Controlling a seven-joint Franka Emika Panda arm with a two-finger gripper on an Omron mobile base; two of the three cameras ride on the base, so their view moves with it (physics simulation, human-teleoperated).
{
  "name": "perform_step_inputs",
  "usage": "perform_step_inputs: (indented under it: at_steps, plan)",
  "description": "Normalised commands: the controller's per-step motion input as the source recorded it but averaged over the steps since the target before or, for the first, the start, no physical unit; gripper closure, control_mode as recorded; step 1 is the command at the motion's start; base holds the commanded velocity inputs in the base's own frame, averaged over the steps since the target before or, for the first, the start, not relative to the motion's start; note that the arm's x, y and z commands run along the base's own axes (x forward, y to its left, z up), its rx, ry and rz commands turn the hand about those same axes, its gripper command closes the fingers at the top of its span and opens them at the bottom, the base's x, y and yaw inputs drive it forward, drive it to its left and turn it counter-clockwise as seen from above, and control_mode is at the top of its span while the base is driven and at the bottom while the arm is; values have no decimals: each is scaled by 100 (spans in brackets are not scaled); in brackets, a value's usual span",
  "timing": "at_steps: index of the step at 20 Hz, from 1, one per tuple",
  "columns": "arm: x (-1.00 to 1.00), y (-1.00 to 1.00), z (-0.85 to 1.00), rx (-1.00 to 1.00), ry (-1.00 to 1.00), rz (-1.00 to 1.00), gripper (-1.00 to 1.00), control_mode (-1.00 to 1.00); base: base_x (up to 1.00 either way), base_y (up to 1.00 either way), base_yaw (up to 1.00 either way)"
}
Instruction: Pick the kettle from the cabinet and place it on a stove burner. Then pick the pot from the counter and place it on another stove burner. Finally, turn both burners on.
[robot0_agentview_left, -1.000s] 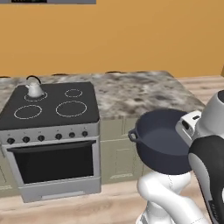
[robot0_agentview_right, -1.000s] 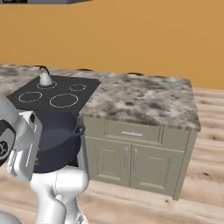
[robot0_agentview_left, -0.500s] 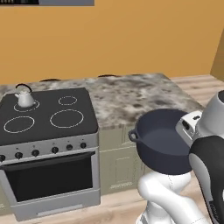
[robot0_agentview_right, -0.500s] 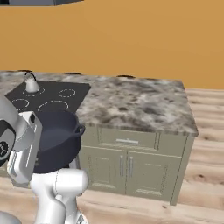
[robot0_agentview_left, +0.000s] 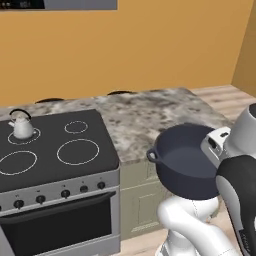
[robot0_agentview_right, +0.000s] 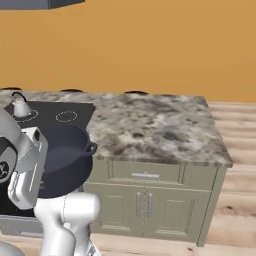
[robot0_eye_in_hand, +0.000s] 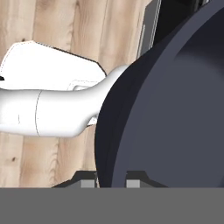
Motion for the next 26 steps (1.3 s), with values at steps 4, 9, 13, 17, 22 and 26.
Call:
perform_step_inputs:
  at_steps: [4,9,13,17,22,26]
  plan:
    - [0,0,0,0,0,0,100,100,52,26,-9]
    - [0,0,0,0,0,0,100,100,26,21,0]
    - [0,0,0,0,0,0,100,100,15,18,2]
    - [0,0,0,0,0,0,100,100,18,26,3]
    - [0,0,0,0,0,0,100,100,20,41,9]
    - [0,0,0,0,0,0,100,100,18,42,12]
